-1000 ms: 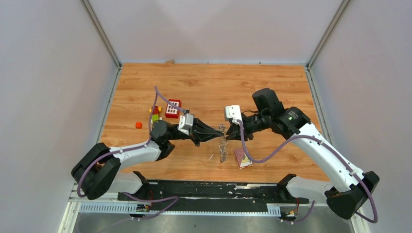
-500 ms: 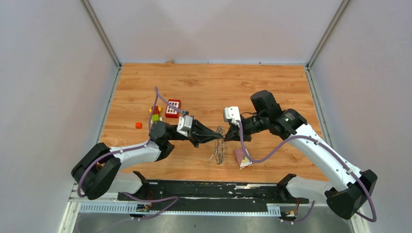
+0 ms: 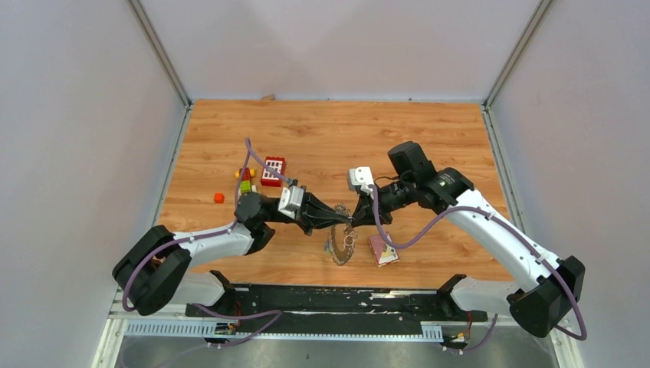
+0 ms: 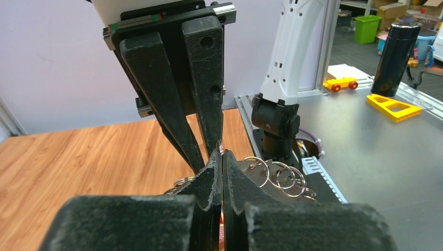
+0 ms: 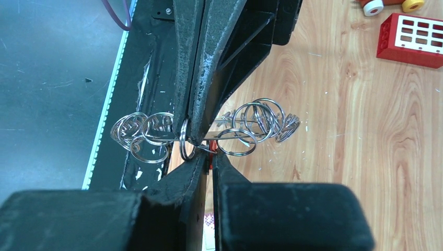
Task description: Put the keys on the keyring
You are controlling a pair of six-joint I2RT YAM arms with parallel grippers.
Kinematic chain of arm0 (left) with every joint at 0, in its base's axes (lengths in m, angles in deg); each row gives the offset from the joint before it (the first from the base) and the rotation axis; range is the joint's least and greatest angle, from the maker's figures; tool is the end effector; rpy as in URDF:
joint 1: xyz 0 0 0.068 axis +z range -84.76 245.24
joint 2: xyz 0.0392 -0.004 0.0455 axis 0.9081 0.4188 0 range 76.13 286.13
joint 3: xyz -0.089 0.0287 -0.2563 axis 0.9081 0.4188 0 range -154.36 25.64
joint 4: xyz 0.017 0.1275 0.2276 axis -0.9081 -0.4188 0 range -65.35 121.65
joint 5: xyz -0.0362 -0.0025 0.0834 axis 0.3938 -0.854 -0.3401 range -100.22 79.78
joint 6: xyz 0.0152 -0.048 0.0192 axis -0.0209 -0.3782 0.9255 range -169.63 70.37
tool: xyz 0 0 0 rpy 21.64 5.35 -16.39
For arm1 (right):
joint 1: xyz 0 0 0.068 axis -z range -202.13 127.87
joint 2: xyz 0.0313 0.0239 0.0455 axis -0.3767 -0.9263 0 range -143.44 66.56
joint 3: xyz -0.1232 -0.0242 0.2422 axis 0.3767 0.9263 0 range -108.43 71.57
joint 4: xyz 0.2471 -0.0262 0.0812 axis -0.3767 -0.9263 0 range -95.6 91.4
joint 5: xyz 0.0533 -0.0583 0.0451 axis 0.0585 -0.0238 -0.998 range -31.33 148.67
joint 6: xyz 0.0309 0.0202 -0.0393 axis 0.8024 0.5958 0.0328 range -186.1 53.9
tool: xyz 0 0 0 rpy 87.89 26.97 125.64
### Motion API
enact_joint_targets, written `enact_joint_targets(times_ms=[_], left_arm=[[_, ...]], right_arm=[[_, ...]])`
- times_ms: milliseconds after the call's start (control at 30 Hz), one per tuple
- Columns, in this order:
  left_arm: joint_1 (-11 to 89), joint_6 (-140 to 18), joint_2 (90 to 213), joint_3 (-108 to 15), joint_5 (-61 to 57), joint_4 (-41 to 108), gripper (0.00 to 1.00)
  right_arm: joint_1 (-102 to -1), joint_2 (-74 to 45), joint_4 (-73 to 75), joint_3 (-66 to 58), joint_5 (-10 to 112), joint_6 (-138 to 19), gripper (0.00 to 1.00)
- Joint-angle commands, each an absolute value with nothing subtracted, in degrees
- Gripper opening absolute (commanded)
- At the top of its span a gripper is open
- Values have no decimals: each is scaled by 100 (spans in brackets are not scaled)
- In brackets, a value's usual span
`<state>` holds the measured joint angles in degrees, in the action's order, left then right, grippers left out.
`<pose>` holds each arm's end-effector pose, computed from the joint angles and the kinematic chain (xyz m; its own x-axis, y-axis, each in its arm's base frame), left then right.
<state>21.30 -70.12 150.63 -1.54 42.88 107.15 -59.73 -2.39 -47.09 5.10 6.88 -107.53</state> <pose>0.1558 -0.1896 0.2736 -0.0051 -0.2871 -0.9579 0.9848 -0.1680 0.0451 0.1675 0.1642 0.3346 0.0477 -0.4798 -0.8761 -0.9841 -0.1726 0.0410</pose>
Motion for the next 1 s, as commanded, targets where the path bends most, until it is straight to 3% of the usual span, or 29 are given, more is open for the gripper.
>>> enact_joint_targets(times_ms=[0, 400, 967], left_arm=[[2033, -6878, 15011, -221, 4289, 11173, 0], [2042, -6658, 14824, -231, 4266, 10717, 0], [2062, -6428, 14749, -274, 4251, 10294, 0]], right_arm=[[-6056, -353, -4469, 262, 521, -10743, 1], [-5989, 309, -4849, 284, 1048, -11139, 0], [-5986, 370, -5295, 166, 1350, -11298, 0]])
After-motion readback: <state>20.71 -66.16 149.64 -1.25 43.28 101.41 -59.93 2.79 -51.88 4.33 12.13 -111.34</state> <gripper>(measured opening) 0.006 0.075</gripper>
